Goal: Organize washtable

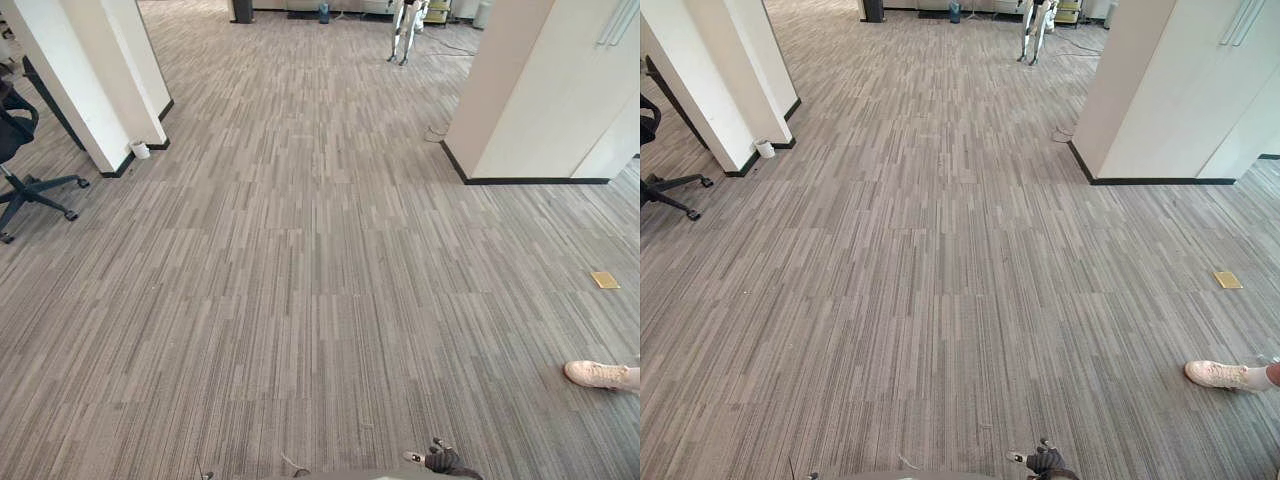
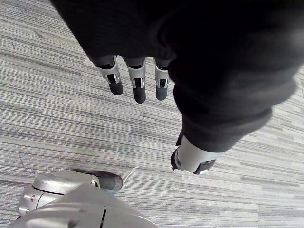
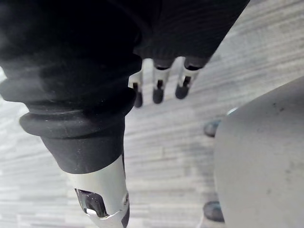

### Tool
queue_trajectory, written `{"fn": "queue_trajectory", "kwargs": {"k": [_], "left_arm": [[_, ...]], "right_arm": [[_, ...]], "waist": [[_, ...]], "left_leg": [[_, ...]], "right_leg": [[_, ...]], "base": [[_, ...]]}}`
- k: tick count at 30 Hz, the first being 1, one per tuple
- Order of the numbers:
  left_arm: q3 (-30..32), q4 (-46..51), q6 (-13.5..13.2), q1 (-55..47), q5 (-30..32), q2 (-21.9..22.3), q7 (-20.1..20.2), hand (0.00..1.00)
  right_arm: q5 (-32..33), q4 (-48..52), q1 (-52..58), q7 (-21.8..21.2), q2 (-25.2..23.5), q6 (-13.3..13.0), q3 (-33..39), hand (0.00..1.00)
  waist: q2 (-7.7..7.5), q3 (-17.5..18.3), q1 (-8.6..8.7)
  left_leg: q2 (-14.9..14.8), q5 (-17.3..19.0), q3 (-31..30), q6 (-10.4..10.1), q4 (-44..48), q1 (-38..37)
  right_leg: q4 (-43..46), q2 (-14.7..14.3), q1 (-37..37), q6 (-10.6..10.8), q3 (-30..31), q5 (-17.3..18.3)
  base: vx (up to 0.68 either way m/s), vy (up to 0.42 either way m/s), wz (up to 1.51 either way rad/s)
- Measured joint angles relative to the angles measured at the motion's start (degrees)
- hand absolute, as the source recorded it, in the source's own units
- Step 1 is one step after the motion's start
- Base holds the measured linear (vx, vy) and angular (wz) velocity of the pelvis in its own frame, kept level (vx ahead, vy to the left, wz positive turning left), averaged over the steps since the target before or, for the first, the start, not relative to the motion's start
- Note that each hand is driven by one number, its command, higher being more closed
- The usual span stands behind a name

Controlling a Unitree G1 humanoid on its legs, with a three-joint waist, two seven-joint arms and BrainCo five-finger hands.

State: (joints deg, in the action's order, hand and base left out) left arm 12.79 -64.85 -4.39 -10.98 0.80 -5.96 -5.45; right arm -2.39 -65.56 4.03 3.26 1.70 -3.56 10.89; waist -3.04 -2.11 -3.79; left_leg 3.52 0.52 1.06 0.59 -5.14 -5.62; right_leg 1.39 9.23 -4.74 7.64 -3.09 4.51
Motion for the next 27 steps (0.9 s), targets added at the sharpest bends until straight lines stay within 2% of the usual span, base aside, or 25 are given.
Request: {"fn": "queue_trajectory", "kwargs": {"k": [4,6,7,8,9,10,12,14,17,18,19,20,21,22,23,24,25,26,27], "left_arm": [[0.1,0.0,0.0,0.1,0.0,0.1,0.0,0.00],[0.2,0.0,0.0,0.4,-0.1,0.3,0.0,0.00],[0.7,0.2,0.0,0.9,-0.1,0.5,0.0,0.00],[1.7,1.1,0.0,0.8,-0.2,1.1,0.0,0.00],[3.1,2.7,0.0,0.4,-0.3,1.9,-0.1,0.00],[3.6,3.4,0.0,0.3,-0.3,2.2,-0.1,0.00],[4.2,5.1,0.0,0.1,-0.3,2.6,-0.2,0.00],[4.4,5.4,0.0,-0.2,-0.4,3.0,-0.9,0.00],[5.8,5.4,0.0,-0.2,-0.5,3.7,-0.9,0.00],[6.1,4.9,0.0,-0.5,-0.6,5.1,-0.9,0.00],[6.6,4.6,-0.2,-0.6,-0.7,5.5,-0.9,0.00],[8.0,4.7,-0.6,-1.6,-1.1,5.6,-0.9,0.00],[9.5,4.7,-0.4,-2.0,-1.3,5.3,-1.0,0.00],[9.9,4.6,-0.3,-2.2,-1.3,5.4,-1.0,0.00],[9.9,4.5,0.0,-2.9,-1.4,5.2,-1.0,0.00],[9.7,4.6,0.1,-3.0,-1.4,5.2,-1.0,0.00],[9.1,4.5,0.2,-3.1,-1.4,4.7,-0.9,0.00],[7.9,4.5,0.3,-3.4,-1.4,4.5,-0.9,0.00],[7.3,4.5,0.3,-3.4,-1.4,4.1,-0.9,0.00]], "right_arm": [[0.0,-0.2,-0.2,0.3,0.1,0.0,0.7,0.00],[0.0,-0.1,-0.4,0.3,0.1,0.0,1.2,0.00],[0.0,-0.1,-0.8,0.3,0.1,-0.1,1.4,0.00],[0.0,-0.1,-1.3,0.3,0.1,-0.2,1.3,0.00],[0.0,0.7,-1.4,0.3,0.2,-0.3,0.9,0.00],[0.0,0.9,-1.4,0.3,0.3,-0.3,0.3,0.00],[0.0,2.1,-1.4,0.5,0.2,-0.3,-0.1,0.00],[0.0,3.5,-1.3,0.4,-0.1,-0.3,-0.1,0.00],[0.0,4.1,-1.7,0.4,1.1,-0.1,-0.7,0.00],[0.0,3.9,-1.6,0.4,2.1,0.0,-1.4,0.00],[-0.2,3.9,-1.7,0.2,2.4,0.0,-1.4,0.00],[-0.5,3.8,-1.5,0.2,2.1,0.0,-1.3,0.00],[-0.5,3.8,-0.7,0.0,1.6,0.0,-1.1,0.00],[-0.5,4.0,-0.8,-0.1,1.4,0.0,-0.9,0.00],[-0.5,3.9,-0.5,-0.2,1.4,0.0,0.2,0.00],[-0.5,3.8,-0.1,-0.3,1.3,-0.1,1.0,0.00],[-0.4,3.9,0.1,-0.5,0.9,-0.1,1.3,0.00],[-0.4,4.0,0.1,-0.8,0.7,-0.3,1.7,0.00],[-0.4,4.0,0.1,-1.0,0.7,-0.4,1.6,0.00]], "waist": [[0.24,0.0,0.11],[0.53,-0.6,0.38],[0.96,-1.9,0.39],[1.78,-3.0,0.25],[1.80,-3.4,-0.24],[2.05,-3.6,-0.28],[2.33,-5.1,-0.38],[1.98,-5.5,-0.41],[2.65,-5.5,-1.14],[4.35,-4.6,-2.49],[4.72,-4.6,-3.46],[3.86,-4.3,-3.31],[2.21,-4.0,-3.72],[1.99,-4.1,-3.54],[1.94,-4.1,-3.43],[1.90,-3.9,-3.32],[1.46,-3.9,-3.19],[1.04,-3.9,-2.95],[1.02,-3.9,-2.57]], "left_leg": [[0.1,0.0,-1.8,0.0,0.7,1.0],[-0.6,1.0,-2.9,-0.3,3.4,2.3],[-1.1,4.1,-3.5,-0.7,9.5,4.5],[-1.8,7.3,-3.7,-1.0,15.9,7.1],[-2.8,10.9,-3.7,-1.5,23.3,10.3],[-3.5,12.4,-3.5,-1.9,27.2,12.1],[-5.3,13.1,-2.1,-2.2,34.7,15.9],[-5.6,13.3,-1.5,-2.3,34.5,17.1],[-4.2,13.8,-0.6,-2.7,28.4,17.1],[-3.8,13.0,0.7,-1.8,25.5,16.3],[-3.6,12.9,1.7,-1.5,25.0,16.8],[-2.2,13.0,2.8,0.2,25.9,16.5],[-0.3,14.0,3.8,1.9,27.3,16.1],[0.3,15.2,4.1,2.3,29.0,16.0],[0.8,17.2,3.9,2.6,31.6,16.0],[1.3,18.9,4.0,3.0,31.6,14.5],[1.6,19.5,4.2,3.2,31.5,13.6],[1.8,20.6,4.2,3.7,30.9,11.3],[1.8,21.3,3.6,4.3,30.2,9.6]], "right_leg": [[-0.3,0.0,-0.2,-0.3,-1.6,0.2],[1.8,-0.3,0.1,-1.9,-2.2,1.2],[4.5,-0.7,0.2,-3.5,-2.6,2.8],[7.2,-1.4,0.8,-4.2,-2.7,4.3],[10.5,-2.2,2.0,-3.7,-2.7,6.8],[11.8,-2.6,2.6,-2.7,-2.9,7.8],[14.6,-3.7,3.4,-3.5,-3.2,9.4],[15.5,-3.9,4.3,-3.1,-3.1,10.2],[14.5,-3.0,6.8,-3.1,0.1,10.2],[13.7,-3.4,7.4,-2.8,1.9,10.2],[18.3,-3.0,9.1,-2.7,2.1,10.7],[27.2,-1.7,9.7,-0.9,3.2,12.6],[31.5,0.4,8.6,0.5,3.8,14.8],[31.7,1.2,8.0,1.1,3.9,15.5],[33.6,1.1,8.0,1.4,4.4,15.7],[39.6,0.8,9.9,2.3,5.9,14.6],[44.2,0.9,11.7,2.1,7.0,13.1],[51.8,0.8,14.4,0.6,7.4,8.1],[54.9,0.8,15.2,-0.3,6.9,4.7]], "base": [[0.03,-0.041,0.21],[-0.01,-0.065,0.42],[-0.07,-0.071,0.37],[-0.13,-0.080,0.27],[-0.14,-0.065,0.11],[-0.14,-0.047,0.13],[-0.15,-0.047,0.16],[-0.10,-0.035,0.10],[0.01,0.059,-0.11],[0.09,0.128,-0.42],[0.11,0.130,-0.30],[0.26,0.102,-0.14],[0.24,0.059,-0.02],[0.30,0.067,-0.07],[0.20,0.086,-0.08],[0.19,0.096,-0.08],[0.19,0.084,-0.08],[0.16,0.054,0.03],[0.24,0.041,0.13]]}}
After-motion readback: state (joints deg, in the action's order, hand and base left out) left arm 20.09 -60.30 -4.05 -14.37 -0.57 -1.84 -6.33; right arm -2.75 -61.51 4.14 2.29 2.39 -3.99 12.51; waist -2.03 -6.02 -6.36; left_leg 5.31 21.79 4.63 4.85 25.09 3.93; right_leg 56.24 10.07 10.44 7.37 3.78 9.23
